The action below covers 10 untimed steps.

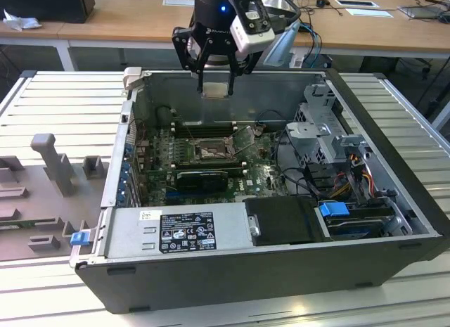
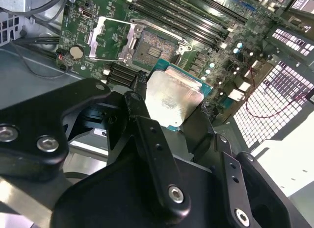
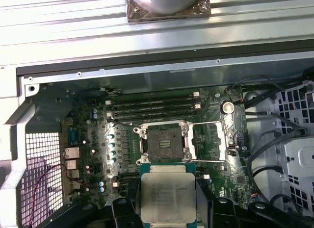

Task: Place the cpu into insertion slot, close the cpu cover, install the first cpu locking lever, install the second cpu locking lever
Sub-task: 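Place the cpu into insertion slot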

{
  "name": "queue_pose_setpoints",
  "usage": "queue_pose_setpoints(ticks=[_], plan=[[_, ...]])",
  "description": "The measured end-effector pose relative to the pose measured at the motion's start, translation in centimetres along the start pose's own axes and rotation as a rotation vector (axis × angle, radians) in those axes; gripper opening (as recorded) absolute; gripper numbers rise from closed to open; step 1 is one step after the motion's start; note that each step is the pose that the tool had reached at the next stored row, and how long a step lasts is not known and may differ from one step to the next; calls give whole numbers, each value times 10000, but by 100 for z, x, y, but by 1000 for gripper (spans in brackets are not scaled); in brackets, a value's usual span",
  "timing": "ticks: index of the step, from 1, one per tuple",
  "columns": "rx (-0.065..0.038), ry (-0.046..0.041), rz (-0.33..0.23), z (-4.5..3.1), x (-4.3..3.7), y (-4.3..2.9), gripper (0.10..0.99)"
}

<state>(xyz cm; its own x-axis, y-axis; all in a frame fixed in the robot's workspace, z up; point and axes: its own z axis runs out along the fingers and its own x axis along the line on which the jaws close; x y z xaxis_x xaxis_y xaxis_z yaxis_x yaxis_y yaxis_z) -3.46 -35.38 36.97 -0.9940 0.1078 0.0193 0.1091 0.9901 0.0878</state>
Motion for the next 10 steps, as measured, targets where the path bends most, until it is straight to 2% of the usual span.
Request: queue_pose_setpoints(ticks=[10], plan=[[-11, -48, 541, 0, 0, 0, 541]])
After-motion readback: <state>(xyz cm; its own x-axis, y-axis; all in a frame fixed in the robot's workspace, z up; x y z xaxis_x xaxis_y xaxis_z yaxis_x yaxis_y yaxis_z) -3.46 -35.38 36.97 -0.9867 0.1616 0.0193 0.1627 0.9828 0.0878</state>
